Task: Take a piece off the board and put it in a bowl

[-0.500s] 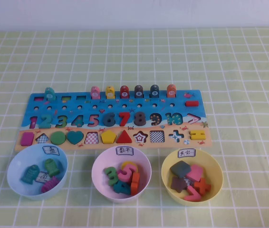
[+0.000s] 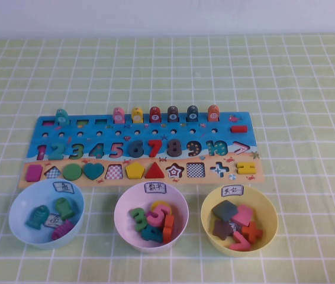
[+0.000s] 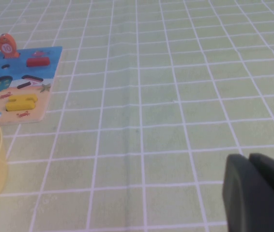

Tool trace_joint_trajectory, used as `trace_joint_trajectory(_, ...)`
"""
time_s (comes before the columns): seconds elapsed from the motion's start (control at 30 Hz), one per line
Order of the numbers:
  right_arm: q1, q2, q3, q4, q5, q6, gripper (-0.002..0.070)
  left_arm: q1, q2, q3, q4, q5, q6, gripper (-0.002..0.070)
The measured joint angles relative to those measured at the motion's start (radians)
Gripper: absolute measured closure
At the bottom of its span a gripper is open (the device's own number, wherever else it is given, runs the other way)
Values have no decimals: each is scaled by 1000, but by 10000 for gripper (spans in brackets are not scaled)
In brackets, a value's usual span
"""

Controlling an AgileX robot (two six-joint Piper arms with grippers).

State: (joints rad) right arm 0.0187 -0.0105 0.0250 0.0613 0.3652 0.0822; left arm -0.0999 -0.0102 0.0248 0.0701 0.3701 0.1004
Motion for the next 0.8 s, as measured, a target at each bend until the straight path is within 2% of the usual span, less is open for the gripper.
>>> trace_joint_trajectory(0.33, 0, -2, 0, 0, 0, 0, 694, 0, 0, 0, -31, -19, -23, 680)
trace_joint_trajectory(0.4, 0, -4, 0, 0, 0, 0, 694, 0, 0, 0, -97, -67, -71, 680)
trace_joint_trajectory(0.57, 0, -4, 0, 0, 0, 0, 694, 0, 0, 0, -404, -279, -329, 680)
trace_joint_trajectory(0.67, 0, -4, 0, 0, 0, 0, 694, 0, 0, 0, -478, -382, -395, 680)
trace_joint_trajectory(0.8, 0, -4, 0, 0, 0, 0, 694, 0, 0, 0, -501, -442, -412, 680)
